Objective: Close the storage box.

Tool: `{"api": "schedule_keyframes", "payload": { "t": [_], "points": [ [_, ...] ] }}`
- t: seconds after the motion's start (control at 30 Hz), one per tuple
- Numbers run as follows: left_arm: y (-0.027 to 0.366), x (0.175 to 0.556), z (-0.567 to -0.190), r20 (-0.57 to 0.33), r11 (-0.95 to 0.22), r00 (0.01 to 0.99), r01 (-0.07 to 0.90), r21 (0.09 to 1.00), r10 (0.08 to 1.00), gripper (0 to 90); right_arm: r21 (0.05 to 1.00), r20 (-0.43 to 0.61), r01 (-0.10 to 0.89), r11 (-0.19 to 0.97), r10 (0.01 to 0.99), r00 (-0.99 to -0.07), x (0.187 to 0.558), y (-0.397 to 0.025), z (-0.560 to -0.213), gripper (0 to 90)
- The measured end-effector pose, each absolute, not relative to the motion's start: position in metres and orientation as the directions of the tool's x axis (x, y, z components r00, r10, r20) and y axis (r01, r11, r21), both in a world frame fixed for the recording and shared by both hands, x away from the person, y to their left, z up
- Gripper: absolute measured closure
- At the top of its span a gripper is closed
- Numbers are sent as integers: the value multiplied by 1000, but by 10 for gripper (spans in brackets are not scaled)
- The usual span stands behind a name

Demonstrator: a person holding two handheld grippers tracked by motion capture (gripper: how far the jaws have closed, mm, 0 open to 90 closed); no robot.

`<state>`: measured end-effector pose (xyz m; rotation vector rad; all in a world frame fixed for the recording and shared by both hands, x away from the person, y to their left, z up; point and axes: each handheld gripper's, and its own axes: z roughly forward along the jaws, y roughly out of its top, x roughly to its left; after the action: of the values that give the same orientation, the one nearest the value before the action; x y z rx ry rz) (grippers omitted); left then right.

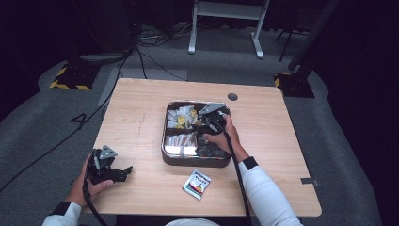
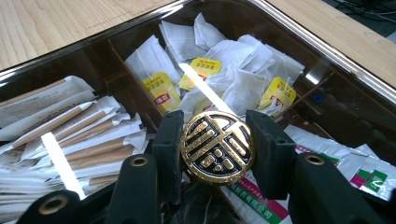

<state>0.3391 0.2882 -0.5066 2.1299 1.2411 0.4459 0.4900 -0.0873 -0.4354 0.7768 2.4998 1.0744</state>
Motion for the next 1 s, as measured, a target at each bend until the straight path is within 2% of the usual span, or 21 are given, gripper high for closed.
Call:
{"api": "schedule_keyframes", "payload": {
  "t": [0.67, 1.0],
  "points": [
    [288, 339, -507, -21, -362, 500, 654, 664, 866, 4, 735, -46, 365, 572, 578, -815, 488, -89, -438, 584],
    [288, 339, -507, -25, -359, 499, 656, 664, 866, 4, 741, -46, 344, 577, 554, -831, 487, -92, -439, 498]
  ]
}}
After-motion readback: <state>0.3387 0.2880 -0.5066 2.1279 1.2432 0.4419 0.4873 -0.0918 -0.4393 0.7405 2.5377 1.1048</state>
